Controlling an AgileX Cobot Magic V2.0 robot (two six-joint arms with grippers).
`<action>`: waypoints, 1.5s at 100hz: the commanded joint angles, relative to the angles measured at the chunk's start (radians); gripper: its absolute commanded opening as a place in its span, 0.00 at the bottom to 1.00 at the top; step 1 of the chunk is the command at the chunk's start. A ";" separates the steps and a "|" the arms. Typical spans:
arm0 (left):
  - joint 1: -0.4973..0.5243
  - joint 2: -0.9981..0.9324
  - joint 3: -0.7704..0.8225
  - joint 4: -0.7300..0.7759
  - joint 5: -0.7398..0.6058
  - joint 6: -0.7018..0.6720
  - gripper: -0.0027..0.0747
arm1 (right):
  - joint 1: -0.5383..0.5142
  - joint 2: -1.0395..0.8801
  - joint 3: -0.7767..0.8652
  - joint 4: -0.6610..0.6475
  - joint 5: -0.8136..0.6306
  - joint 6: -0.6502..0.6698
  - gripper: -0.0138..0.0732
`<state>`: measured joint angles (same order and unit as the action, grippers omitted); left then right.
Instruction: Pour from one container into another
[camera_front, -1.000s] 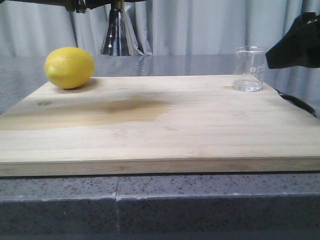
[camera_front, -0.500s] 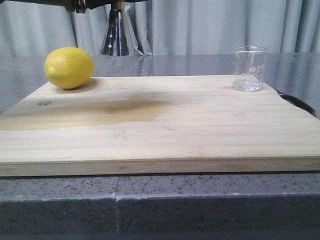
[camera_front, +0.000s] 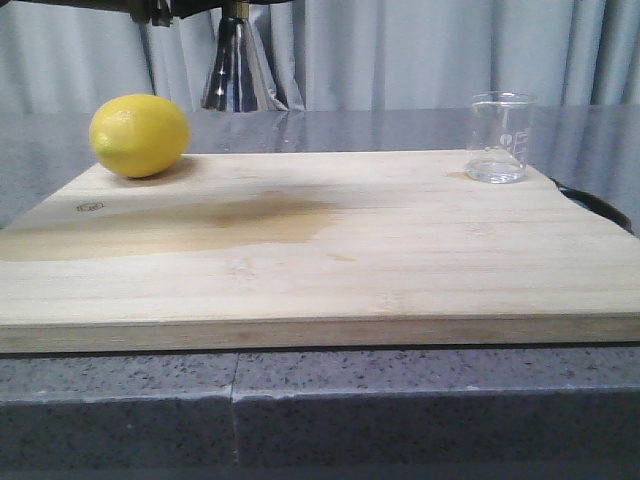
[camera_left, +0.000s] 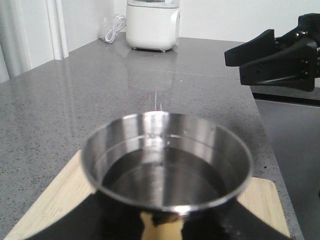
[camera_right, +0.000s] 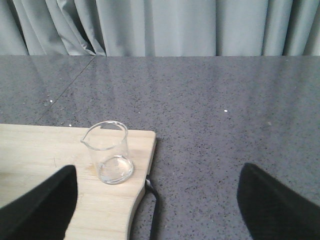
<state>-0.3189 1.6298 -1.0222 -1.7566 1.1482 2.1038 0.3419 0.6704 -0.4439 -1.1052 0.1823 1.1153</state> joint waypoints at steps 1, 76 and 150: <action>-0.009 -0.044 -0.030 -0.087 0.053 0.001 0.34 | 0.001 -0.003 -0.026 -0.016 -0.019 0.001 0.81; -0.009 -0.044 -0.030 -0.087 0.053 0.001 0.34 | 0.003 -0.005 -0.026 0.919 0.001 -1.012 0.81; -0.009 -0.044 -0.030 -0.087 0.053 0.001 0.34 | 0.003 -0.005 -0.026 0.919 -0.036 -1.012 0.81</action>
<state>-0.3189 1.6298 -1.0222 -1.7566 1.1482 2.1038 0.3459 0.6704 -0.4437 -0.1820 0.2269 0.1161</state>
